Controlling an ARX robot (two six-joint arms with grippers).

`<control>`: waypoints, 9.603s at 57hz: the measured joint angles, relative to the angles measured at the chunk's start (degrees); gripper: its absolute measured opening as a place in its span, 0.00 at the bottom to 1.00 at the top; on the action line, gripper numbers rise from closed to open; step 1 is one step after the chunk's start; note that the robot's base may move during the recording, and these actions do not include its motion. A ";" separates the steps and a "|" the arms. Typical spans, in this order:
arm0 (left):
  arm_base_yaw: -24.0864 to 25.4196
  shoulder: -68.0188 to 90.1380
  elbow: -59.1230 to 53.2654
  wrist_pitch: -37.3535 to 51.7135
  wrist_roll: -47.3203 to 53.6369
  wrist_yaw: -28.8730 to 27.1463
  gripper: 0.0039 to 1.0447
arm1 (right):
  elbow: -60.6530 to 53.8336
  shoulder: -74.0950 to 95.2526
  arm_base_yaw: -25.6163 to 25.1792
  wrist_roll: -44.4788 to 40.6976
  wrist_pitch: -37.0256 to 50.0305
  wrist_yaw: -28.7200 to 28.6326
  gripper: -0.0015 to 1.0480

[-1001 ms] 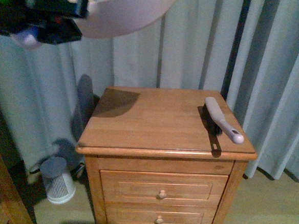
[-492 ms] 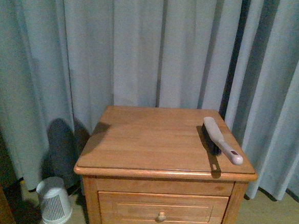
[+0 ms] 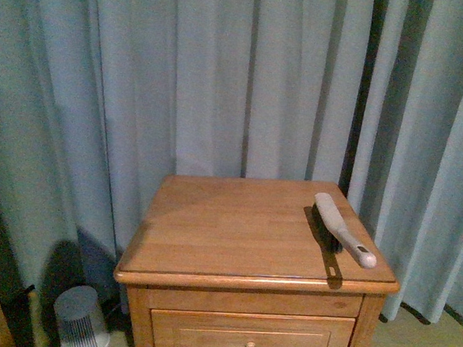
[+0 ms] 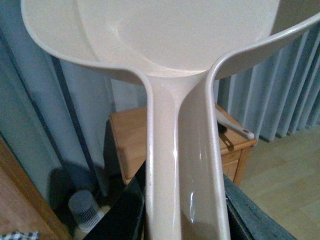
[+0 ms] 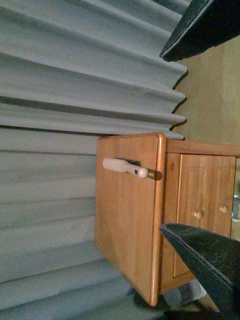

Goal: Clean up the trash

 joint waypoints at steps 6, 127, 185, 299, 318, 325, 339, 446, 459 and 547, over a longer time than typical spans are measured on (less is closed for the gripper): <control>-6.62 0.35 -2.62 1.62 -1.01 -5.68 0.26 | 0.00 0.00 0.00 0.00 0.00 -0.02 0.93; 11.50 -4.31 -5.64 1.64 -4.20 5.40 0.26 | 64.89 103.78 -4.02 9.55 13.77 -1.42 0.93; 11.50 -4.28 -5.64 1.64 -4.20 5.40 0.26 | 93.55 139.10 3.52 18.86 5.22 -2.58 0.93; 11.50 -4.31 -5.64 1.64 -4.20 5.40 0.26 | 20.22 55.45 2.75 4.22 26.97 3.37 0.18; 11.50 -4.31 -5.64 1.64 -4.20 5.40 0.26 | 15.65 52.33 0.48 6.45 27.36 2.32 0.18; 11.50 -4.31 -5.64 1.64 -4.20 5.40 0.26 | 15.65 52.28 0.48 6.47 27.39 2.16 0.18; 11.50 -4.28 -5.64 1.64 -4.17 5.90 0.26 | 15.63 52.02 0.20 6.69 27.39 2.67 0.18; 11.72 -4.90 -6.16 1.66 -4.39 5.25 0.26 | 15.52 51.98 0.59 6.67 27.50 1.79 0.18; 12.46 -4.63 -6.10 1.99 -3.61 0.24 0.26 | 15.50 51.95 0.35 6.69 27.50 2.16 0.18; 26.40 81.96 26.82 14.21 54.18 25.05 0.26 | 15.50 51.98 0.35 6.69 27.50 2.12 0.18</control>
